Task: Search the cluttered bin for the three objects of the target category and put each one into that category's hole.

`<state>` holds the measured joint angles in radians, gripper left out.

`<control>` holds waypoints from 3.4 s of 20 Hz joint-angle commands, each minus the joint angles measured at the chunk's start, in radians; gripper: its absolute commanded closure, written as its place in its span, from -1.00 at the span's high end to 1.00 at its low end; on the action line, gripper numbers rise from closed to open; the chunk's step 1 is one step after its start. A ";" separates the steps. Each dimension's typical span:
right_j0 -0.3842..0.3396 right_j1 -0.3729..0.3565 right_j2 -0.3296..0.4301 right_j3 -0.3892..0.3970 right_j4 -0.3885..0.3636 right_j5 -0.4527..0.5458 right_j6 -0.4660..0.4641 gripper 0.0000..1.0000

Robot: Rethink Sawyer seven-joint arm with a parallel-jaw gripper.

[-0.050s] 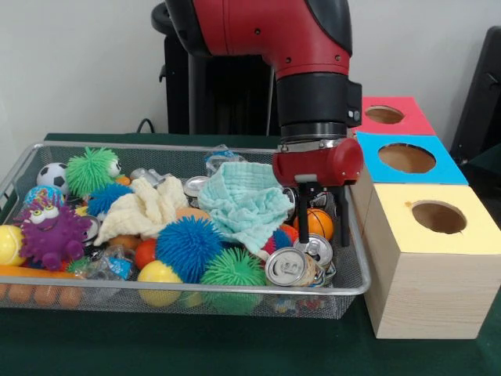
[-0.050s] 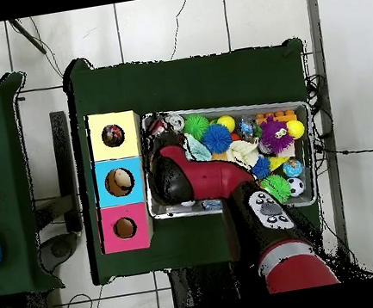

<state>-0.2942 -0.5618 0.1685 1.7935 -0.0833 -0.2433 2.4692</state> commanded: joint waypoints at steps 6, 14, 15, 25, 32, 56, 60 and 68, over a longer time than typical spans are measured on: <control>0.074 0.088 0.000 0.038 0.062 0.021 0.135 1.00; 0.161 0.097 -0.111 -0.007 0.086 0.054 0.087 1.00; 0.168 0.099 -0.120 -0.010 0.088 0.053 0.084 1.00; 0.179 0.099 -0.169 -0.015 0.133 -0.005 0.133 1.00; 0.222 0.130 -0.256 -0.041 0.157 -0.057 0.102 1.00; 0.336 0.243 -0.416 -0.156 0.158 -0.176 0.063 1.00; 0.318 0.254 -0.399 -0.173 0.123 -0.198 0.061 1.00; 0.318 0.259 -0.399 -0.174 0.115 -0.209 0.058 1.00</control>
<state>0.0469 -0.3350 -0.2553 1.7264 0.0426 -0.3549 2.4692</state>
